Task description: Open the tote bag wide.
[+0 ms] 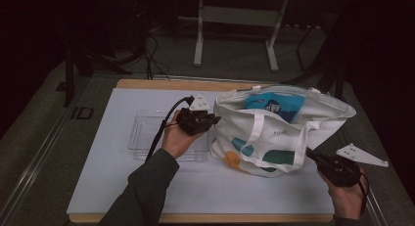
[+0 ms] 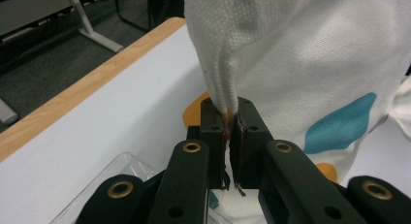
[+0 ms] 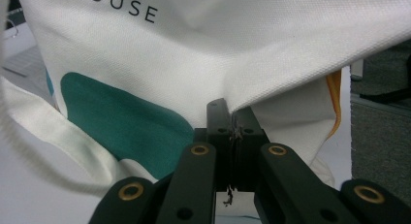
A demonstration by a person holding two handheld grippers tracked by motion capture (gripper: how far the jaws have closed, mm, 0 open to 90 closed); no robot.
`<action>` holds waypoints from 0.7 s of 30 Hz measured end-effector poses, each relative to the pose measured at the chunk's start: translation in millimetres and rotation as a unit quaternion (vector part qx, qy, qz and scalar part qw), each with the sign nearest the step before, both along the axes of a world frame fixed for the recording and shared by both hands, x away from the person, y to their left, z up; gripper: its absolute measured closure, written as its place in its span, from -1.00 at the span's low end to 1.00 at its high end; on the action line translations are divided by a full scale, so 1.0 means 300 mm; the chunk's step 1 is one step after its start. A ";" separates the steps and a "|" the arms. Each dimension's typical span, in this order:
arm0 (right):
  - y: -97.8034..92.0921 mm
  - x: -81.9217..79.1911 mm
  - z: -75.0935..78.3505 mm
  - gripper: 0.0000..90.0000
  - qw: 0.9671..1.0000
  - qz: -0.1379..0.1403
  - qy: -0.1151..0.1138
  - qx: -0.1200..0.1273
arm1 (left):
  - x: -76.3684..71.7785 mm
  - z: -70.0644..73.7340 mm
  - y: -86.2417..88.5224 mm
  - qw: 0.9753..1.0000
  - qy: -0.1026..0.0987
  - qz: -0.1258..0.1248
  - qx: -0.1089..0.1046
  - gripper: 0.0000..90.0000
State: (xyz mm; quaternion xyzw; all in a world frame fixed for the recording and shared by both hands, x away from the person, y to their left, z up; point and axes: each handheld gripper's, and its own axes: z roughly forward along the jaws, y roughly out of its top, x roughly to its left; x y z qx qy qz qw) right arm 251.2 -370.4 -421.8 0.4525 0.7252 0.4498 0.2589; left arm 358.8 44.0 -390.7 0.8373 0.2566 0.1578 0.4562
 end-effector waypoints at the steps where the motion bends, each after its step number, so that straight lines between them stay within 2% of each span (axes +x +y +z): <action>1: 0.002 0.000 -0.004 0.97 1.000 0.002 0.000 0.000 | 0.000 -0.005 -0.002 1.000 0.003 0.001 0.001 0.88; 8: 0.031 0.007 -0.030 0.97 1.000 0.013 0.009 -0.012 | -0.007 -0.031 -0.022 1.000 0.011 -0.008 0.010 0.88; 15: 0.055 0.006 -0.054 0.97 0.999 0.025 0.015 -0.022 | -0.021 -0.052 -0.044 0.999 0.010 -0.018 0.026 0.88; 21: 0.046 -0.005 -0.079 0.97 0.999 0.029 0.021 -0.017 | -0.024 -0.076 -0.043 0.999 0.020 -0.020 0.031 0.88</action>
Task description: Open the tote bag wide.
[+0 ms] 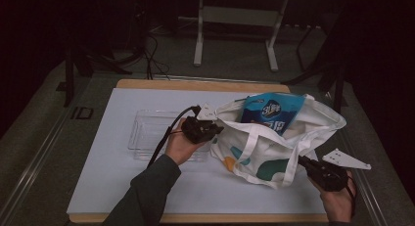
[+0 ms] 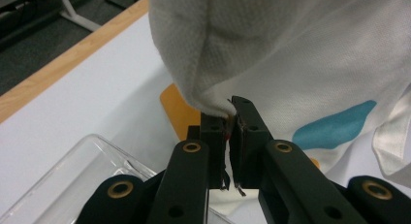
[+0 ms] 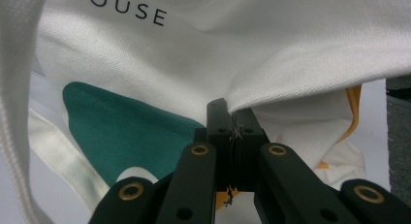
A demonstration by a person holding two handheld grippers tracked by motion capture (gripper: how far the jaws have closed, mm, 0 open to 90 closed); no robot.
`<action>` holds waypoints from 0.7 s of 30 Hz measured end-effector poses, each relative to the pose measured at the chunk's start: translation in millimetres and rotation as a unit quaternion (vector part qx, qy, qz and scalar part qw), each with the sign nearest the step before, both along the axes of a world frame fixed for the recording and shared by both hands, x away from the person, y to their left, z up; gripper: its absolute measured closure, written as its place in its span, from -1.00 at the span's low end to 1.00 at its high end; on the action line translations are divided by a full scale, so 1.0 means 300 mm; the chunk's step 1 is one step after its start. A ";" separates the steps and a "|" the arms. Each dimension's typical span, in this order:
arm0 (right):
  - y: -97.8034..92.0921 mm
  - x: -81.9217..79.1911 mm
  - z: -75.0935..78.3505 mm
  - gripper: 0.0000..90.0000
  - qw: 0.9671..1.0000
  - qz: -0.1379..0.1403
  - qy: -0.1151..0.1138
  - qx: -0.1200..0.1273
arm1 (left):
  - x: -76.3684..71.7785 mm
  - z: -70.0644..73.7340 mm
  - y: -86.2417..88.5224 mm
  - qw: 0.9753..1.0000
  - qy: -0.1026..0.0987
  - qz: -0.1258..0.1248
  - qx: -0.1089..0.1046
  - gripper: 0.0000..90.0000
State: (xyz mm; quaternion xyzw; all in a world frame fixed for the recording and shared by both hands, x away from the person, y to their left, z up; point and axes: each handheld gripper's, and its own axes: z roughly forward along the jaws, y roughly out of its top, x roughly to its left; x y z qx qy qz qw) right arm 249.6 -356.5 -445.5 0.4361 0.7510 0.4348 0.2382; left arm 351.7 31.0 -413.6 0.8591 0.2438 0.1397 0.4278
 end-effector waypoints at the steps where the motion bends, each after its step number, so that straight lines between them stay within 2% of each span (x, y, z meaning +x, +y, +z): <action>1: -0.001 -0.002 -0.005 0.97 1.000 0.001 0.002 0.001 | -0.001 -0.005 -0.001 1.000 0.001 0.000 0.001 0.88; 7: 0.001 -0.005 -0.026 0.97 1.000 0.005 0.008 0.000 | -0.006 -0.032 -0.007 1.000 0.010 -0.002 0.004 0.88; 13: 0.015 -0.007 -0.058 0.97 0.999 0.006 0.019 -0.029 | -0.009 -0.072 -0.016 1.000 0.020 -0.005 0.016 0.89; 21: 0.008 -0.006 -0.092 0.97 0.999 0.000 0.034 -0.029 | -0.005 -0.114 -0.034 0.999 0.035 -0.008 0.033 0.89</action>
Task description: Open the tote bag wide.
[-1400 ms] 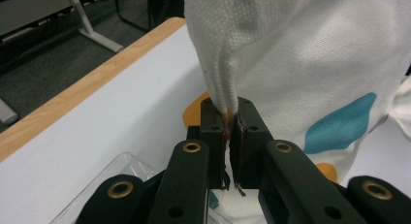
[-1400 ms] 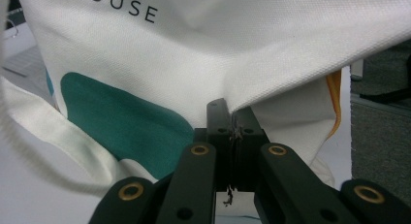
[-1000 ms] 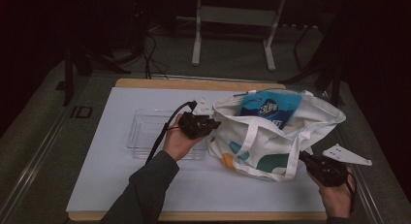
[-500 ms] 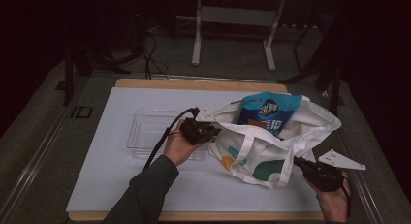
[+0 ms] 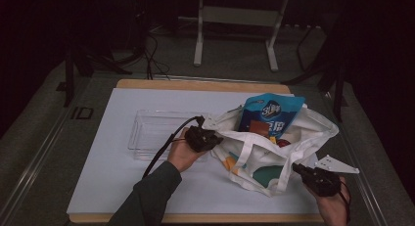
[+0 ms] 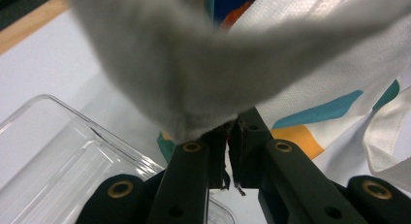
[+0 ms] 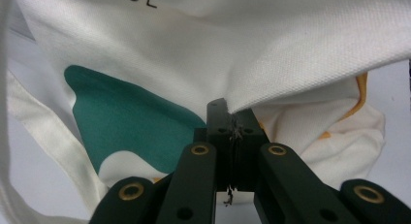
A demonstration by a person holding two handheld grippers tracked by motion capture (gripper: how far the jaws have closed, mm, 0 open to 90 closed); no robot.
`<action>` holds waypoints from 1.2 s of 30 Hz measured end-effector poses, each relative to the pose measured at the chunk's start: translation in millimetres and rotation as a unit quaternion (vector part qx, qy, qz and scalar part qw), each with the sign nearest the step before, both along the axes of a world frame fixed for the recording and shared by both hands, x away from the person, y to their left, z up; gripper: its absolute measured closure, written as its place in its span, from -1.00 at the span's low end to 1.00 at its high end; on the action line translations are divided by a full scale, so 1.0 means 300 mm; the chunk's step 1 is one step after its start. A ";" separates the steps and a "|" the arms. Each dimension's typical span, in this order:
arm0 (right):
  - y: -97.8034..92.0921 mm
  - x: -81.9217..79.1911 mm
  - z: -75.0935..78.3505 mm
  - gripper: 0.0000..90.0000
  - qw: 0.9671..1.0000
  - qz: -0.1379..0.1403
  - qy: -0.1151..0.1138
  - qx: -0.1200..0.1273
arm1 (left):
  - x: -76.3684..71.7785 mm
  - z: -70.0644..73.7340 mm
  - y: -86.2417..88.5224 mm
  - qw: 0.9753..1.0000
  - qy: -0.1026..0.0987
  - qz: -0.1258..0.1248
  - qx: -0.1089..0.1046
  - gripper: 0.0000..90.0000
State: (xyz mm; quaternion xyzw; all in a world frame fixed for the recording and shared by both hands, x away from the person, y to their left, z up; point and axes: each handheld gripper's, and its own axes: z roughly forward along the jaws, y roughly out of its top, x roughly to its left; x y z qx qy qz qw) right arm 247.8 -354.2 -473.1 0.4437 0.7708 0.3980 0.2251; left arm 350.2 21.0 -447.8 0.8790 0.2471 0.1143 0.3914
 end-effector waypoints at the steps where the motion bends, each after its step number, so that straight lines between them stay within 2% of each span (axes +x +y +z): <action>1: -0.002 0.000 -0.003 0.97 1.000 -0.002 0.002 0.000 | 0.002 -0.005 -0.001 1.000 0.002 0.000 0.001 0.89; 8: -0.018 -0.006 -0.038 0.98 1.000 -0.010 0.016 -0.004 | 0.013 -0.028 0.006 1.000 0.012 0.006 0.007 0.89; 14: -0.028 -0.008 -0.080 0.98 0.999 -0.026 0.035 -0.031 | 0.020 -0.030 0.015 1.000 0.010 0.013 0.019 0.90; 18: -0.034 -0.009 -0.117 0.98 0.998 -0.030 0.050 -0.024 | 0.028 -0.030 0.035 1.000 0.015 0.017 0.014 0.91; 22: -0.035 -0.002 -0.120 0.99 0.998 -0.031 0.054 -0.023 | 0.027 -0.031 0.031 1.000 0.012 0.019 0.019 0.91; 25: -0.034 -0.001 -0.127 0.99 0.998 -0.033 0.055 -0.026 | 0.029 -0.032 0.035 0.999 0.023 0.020 0.012 0.91; 26: -0.037 -0.002 -0.125 0.97 0.998 -0.034 0.057 -0.018 | 0.028 -0.031 0.035 0.999 0.023 0.020 0.011 0.90; 28: -0.046 -0.005 -0.118 0.93 0.998 -0.035 0.057 -0.004 | 0.024 -0.027 0.037 1.000 0.017 0.019 0.009 0.85; 33: -0.066 -0.015 -0.102 0.68 0.998 -0.037 0.053 0.000 | 0.016 -0.014 0.048 1.000 0.011 0.013 -0.002 0.66; 36: -0.082 -0.020 -0.090 0.58 0.998 -0.043 0.047 0.011 | 0.008 -0.003 0.055 1.000 0.003 0.008 -0.011 0.46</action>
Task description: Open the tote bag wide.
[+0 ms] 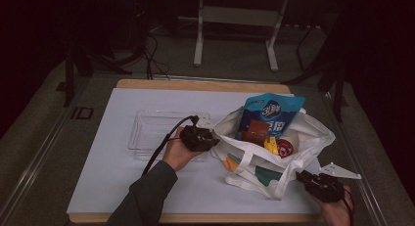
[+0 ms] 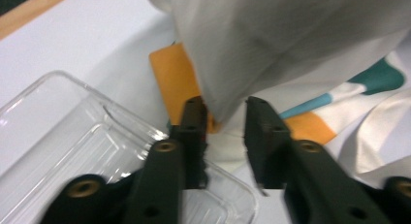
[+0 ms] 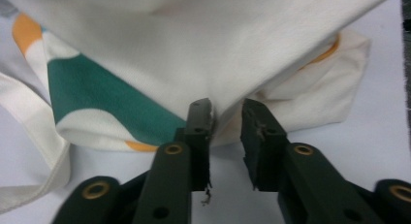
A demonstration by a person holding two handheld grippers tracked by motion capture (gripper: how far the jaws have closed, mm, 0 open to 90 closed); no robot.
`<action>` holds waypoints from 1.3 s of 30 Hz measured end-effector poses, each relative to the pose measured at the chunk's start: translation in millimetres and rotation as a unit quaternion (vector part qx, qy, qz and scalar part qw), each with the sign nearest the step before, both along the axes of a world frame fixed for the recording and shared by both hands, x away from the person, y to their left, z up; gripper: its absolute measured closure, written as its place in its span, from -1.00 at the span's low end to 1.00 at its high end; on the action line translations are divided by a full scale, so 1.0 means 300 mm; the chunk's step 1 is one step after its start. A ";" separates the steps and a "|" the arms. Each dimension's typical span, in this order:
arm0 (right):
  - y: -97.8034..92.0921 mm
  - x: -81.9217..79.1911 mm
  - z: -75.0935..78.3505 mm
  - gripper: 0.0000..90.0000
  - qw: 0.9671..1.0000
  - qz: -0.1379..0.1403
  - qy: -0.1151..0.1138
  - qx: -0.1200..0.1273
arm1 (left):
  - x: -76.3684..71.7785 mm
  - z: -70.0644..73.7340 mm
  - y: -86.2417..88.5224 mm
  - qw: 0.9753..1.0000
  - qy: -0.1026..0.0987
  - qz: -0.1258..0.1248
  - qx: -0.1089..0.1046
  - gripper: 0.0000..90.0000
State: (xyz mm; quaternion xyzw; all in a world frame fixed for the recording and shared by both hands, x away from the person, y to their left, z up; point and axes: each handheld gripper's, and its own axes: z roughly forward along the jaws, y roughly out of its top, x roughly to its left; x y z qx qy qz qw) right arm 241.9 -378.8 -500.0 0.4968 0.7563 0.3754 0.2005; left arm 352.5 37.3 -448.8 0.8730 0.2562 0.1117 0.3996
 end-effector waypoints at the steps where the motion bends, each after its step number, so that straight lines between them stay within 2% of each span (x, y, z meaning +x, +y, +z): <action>1: -0.006 0.000 0.005 0.55 1.000 -0.001 -0.002 0.005 | -0.002 0.003 0.002 1.000 -0.002 -0.001 0.000 0.45; 3: -0.017 0.004 0.017 0.45 1.000 -0.006 -0.004 0.017 | -0.007 0.011 0.007 1.000 -0.006 -0.003 -0.002 0.40; 8: -0.035 0.026 0.054 0.32 1.000 -0.016 -0.011 0.024 | -0.014 0.026 0.019 1.000 -0.018 -0.003 -0.008 0.31; 13: -0.053 0.056 0.088 0.20 0.999 -0.028 -0.017 0.023 | -0.022 0.045 0.036 0.999 -0.032 -0.010 -0.023 0.25; 18: -0.082 0.086 0.110 0.17 0.998 -0.034 -0.020 0.053 | -0.019 0.059 0.038 0.998 -0.038 -0.015 -0.038 0.27; 20: -0.088 0.099 0.114 0.22 0.997 -0.034 -0.018 0.059 | -0.019 0.058 0.029 0.998 -0.042 -0.016 -0.035 0.45; 22: -0.090 0.109 0.113 0.36 0.997 -0.026 -0.014 0.065 | -0.020 0.054 0.018 0.998 -0.038 -0.023 -0.035 0.57; 26: -0.090 0.110 0.113 0.87 0.997 -0.021 -0.019 0.071 | -0.021 0.045 0.010 0.999 -0.034 -0.031 -0.026 0.82; 28: -0.090 0.107 0.112 0.92 0.997 -0.017 -0.020 0.077 | -0.021 0.043 0.009 0.999 -0.030 -0.034 -0.024 0.83; 30: -0.079 0.098 0.102 0.96 0.998 -0.008 -0.015 0.060 | -0.023 0.037 0.006 0.999 -0.024 -0.040 -0.011 0.87; 35: -0.090 0.090 0.074 0.98 0.999 -0.019 -0.001 0.051 | -0.016 0.015 -0.003 0.999 -0.007 -0.040 0.015 0.90; 39: -0.098 0.093 0.041 0.98 0.999 -0.025 0.009 0.047 | -0.011 0.001 -0.014 0.999 -0.008 -0.037 0.039 0.91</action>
